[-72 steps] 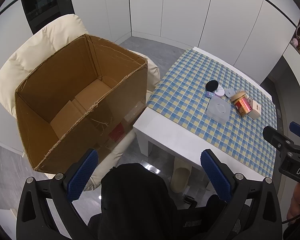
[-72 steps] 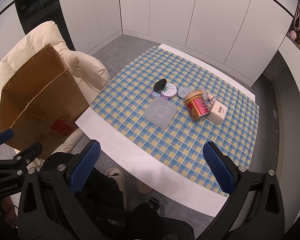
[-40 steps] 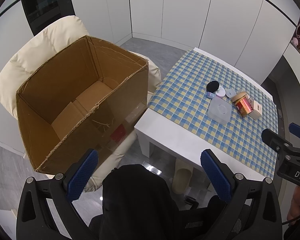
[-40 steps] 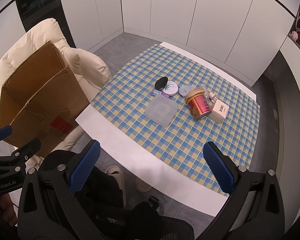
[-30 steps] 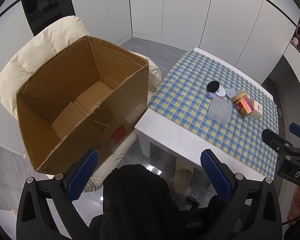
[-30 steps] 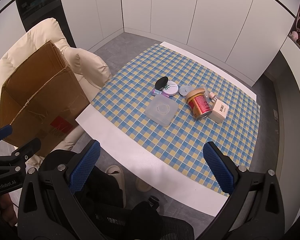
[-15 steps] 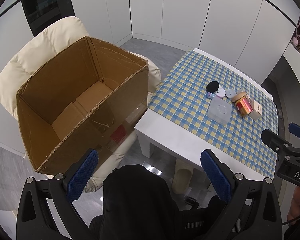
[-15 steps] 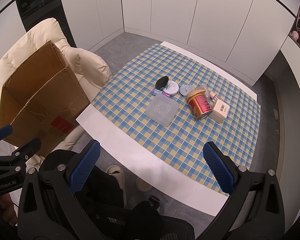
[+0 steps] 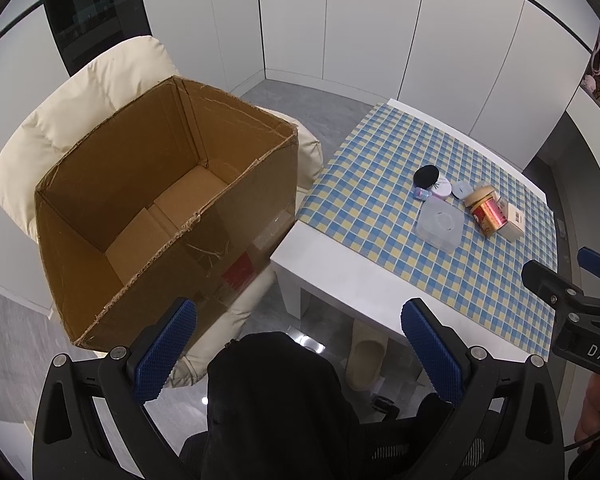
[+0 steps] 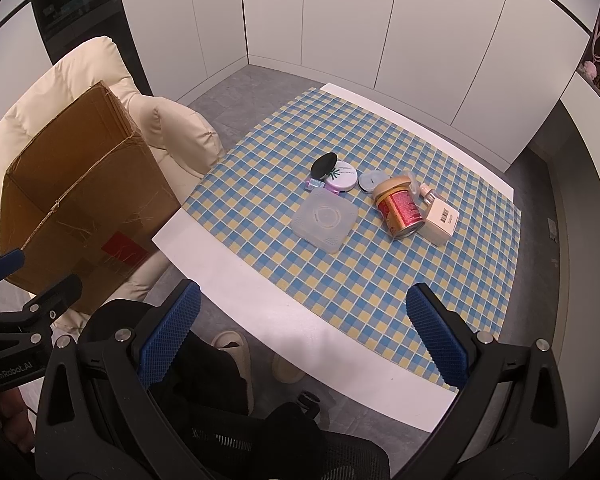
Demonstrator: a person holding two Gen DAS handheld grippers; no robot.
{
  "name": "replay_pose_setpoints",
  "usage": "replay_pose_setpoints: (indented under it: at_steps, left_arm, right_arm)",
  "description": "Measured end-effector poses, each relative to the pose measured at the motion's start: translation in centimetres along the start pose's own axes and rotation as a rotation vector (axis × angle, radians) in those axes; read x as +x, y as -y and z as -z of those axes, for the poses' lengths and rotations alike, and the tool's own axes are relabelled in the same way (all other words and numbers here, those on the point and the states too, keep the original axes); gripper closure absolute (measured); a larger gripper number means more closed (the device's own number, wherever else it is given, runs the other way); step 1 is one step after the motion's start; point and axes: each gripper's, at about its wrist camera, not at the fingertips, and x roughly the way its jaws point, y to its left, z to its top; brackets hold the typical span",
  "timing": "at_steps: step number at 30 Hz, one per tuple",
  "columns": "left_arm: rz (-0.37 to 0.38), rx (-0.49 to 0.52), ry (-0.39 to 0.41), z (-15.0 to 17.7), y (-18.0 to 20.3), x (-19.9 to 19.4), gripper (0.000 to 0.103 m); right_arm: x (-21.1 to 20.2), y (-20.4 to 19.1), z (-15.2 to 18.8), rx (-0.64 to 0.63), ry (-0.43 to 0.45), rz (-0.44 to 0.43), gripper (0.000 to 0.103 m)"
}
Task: Organize objects
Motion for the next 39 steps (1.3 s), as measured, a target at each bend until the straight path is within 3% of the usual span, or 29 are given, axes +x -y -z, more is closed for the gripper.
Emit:
replay_pose_setpoints:
  at_steps: [39]
  left_arm:
    - [0.031,0.051,0.026,-0.3,1.7,-0.2,0.001]
  right_arm:
    - [-0.4,1.6,-0.2,0.020,0.002,0.016,0.000]
